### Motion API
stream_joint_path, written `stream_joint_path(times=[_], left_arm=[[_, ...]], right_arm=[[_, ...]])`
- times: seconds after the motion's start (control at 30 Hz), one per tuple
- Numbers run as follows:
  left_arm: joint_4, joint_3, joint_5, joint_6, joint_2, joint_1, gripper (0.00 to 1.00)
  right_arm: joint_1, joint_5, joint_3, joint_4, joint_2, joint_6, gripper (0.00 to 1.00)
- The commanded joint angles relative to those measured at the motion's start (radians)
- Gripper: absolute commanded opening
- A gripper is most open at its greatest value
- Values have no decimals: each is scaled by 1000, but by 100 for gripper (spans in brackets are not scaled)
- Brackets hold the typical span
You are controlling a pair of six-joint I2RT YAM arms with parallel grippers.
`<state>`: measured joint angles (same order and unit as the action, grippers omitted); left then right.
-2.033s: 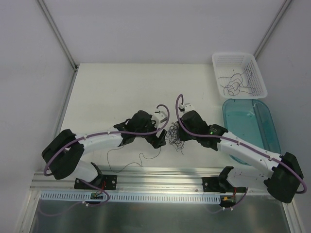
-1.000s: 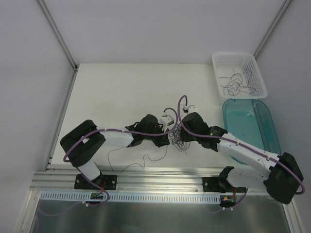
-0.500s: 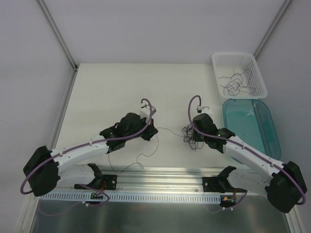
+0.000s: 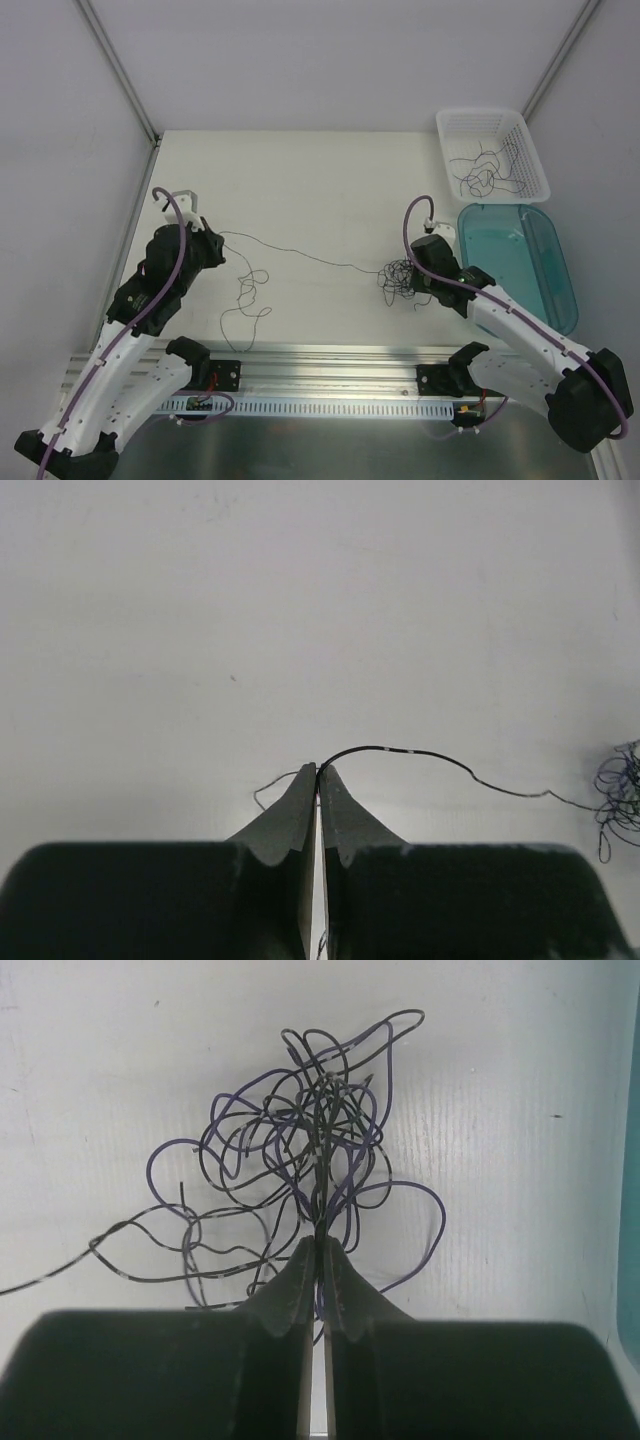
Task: Untangle the cables
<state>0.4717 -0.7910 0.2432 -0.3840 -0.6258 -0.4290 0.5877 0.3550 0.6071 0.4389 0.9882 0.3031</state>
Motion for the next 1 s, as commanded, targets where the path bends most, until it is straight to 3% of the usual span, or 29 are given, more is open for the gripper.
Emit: stream_joint_path(times=[0.0, 0.17, 0.53, 0.7, 0.83, 0.97], left_arm=[[163, -94, 141, 22, -31, 35, 0], [243, -166, 292, 46, -72, 120, 0], [231, -214, 304, 91, -193, 446, 0], [186, -205, 190, 91, -222, 665, 0], [171, -163, 115, 63, -249, 687, 0], [92, -64, -124, 60, -223, 685, 0]], right_arm=[[-18, 32, 2, 32, -28, 14, 1], [-64, 48, 31, 87, -81, -15, 1], [-236, -16, 287, 213, -163, -150, 1], [-333, -123, 336, 212, -131, -165, 1], [-341, -302, 310, 161, -94, -159, 1], [-301, -438, 220, 92, -54, -140, 4]])
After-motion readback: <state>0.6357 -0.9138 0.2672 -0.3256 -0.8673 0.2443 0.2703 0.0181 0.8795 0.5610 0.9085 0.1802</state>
